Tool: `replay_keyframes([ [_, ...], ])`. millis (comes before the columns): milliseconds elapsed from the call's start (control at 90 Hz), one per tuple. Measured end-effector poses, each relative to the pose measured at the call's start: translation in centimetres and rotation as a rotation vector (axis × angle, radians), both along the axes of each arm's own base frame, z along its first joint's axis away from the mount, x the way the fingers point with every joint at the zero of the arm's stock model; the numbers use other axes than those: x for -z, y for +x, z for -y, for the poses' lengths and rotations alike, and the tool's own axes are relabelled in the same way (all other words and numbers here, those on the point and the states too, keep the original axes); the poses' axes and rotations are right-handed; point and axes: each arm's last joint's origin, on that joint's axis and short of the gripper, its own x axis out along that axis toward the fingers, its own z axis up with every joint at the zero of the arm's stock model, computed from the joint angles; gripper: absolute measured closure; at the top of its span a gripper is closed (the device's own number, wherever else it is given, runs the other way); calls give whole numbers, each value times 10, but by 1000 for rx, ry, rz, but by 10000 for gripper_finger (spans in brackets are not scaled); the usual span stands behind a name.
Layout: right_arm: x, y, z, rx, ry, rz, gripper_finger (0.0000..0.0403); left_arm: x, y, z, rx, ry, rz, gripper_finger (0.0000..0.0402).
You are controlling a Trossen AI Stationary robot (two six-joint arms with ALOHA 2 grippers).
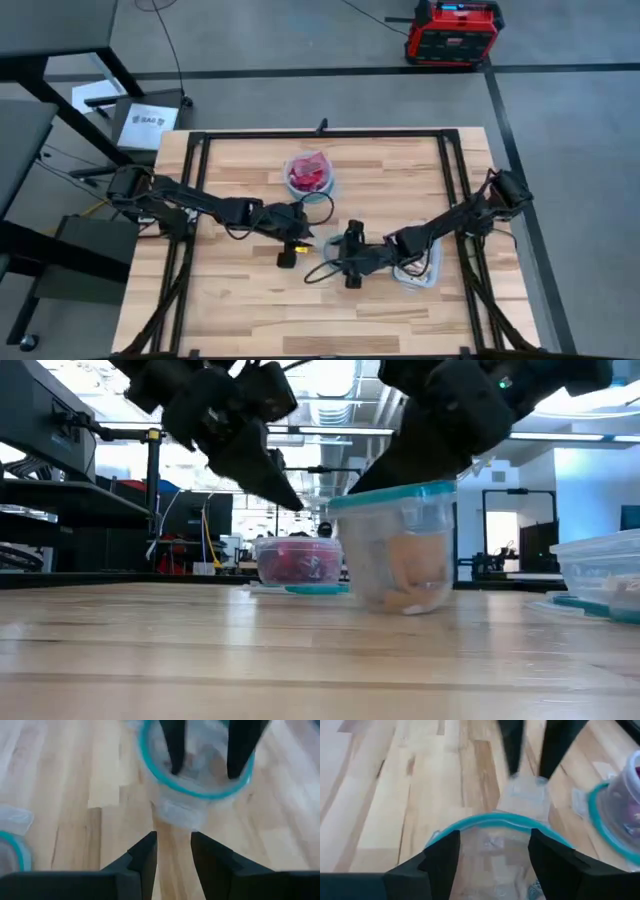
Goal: Sort candy
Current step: Close the small circular transparent bin
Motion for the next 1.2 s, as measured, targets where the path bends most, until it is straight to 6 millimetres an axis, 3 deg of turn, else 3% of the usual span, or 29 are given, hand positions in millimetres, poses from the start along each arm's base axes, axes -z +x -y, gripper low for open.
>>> replay_keyframes([
  [100, 0, 0, 1, 7, 18, 6, 191, -19, -7, -1, -23, -40, 69, 295],
  [178, 0, 1, 1, 16, 21, 9, 192, -20, -7, -1, -20, -37, 76, 295],
  [611, -1, 3, 4, 60, 69, 35, 200, 35, 28, 1, 29, 6, 7, 295],
  [989, 0, 2, 3, 61, 75, 30, 209, 34, 33, 3, 89, -43, 74, 295],
  [1200, 10, -6, 4, 67, 108, 89, 210, 38, 37, 4, 100, -58, 100, 295],
])
